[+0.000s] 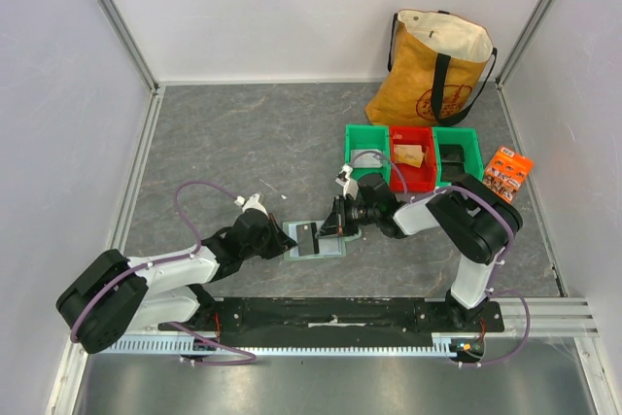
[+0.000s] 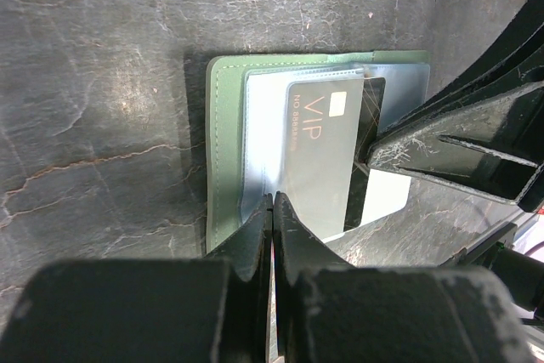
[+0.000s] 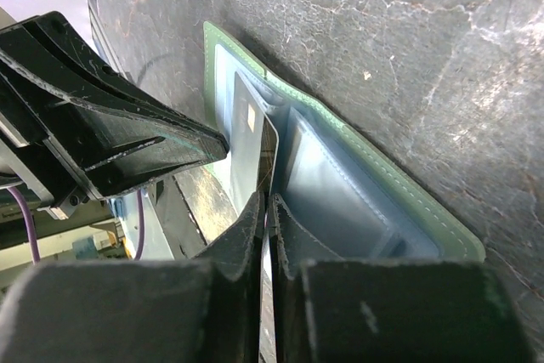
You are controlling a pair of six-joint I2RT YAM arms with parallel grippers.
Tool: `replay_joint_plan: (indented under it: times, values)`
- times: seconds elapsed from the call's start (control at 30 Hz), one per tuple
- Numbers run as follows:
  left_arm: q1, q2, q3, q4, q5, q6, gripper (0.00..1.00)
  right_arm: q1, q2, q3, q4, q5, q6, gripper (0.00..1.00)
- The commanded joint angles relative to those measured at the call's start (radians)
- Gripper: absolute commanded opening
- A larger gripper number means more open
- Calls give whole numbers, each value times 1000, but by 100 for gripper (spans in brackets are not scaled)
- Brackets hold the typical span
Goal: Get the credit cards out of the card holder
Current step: Remove the credit card from the card holder.
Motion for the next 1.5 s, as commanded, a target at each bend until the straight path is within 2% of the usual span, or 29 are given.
replay_joint_plan:
  times: [0.0, 0.1, 0.4, 0.43, 0.5, 0.57, 0.6, 0.97, 1.1, 1.13, 1.2, 1.3, 1.47]
  values:
    - [6, 14, -22, -82, -30, 0, 2, -5, -17, 25, -40, -3, -27, 13]
    - [6, 15, -22, -81, -27, 2, 2, 1, 2, 23, 0, -11, 4, 18]
    - [8, 12, -25, -76, -26, 0, 2, 27, 59, 31, 57, -8, 36, 19]
    - [8, 12, -27, -75, -27, -1, 2, 29, 62, 32, 57, -11, 35, 18]
    - [8, 12, -28, -73, -27, -1, 2, 29, 61, 31, 57, -14, 32, 10]
    - [6, 10, -33, -73, -27, -8, 2, 26, 46, 31, 22, -6, 12, 1]
    - [9, 9, -35, -72, -27, -9, 2, 23, 36, 32, 11, -3, -4, 0]
    - [14, 6, -45, -66, -24, -11, 2, -83, -114, 18, -251, 9, -168, 0]
    - [14, -8, -44, -41, -6, 11, 2, -91, -120, 29, -297, 2, -199, 0]
    - [15, -23, -45, -20, 8, 26, 3, -91, -113, 29, -288, -15, -192, 0]
    - [11, -75, -41, 60, 65, 75, 16, -89, -91, 23, -251, -29, -174, 1]
    - [15, -76, 13, 111, 135, 130, 29, -89, -67, 20, -222, -40, -159, 1]
    - [14, 21, 128, 149, 198, 176, 31, -89, -44, 11, -178, -49, -139, 1]
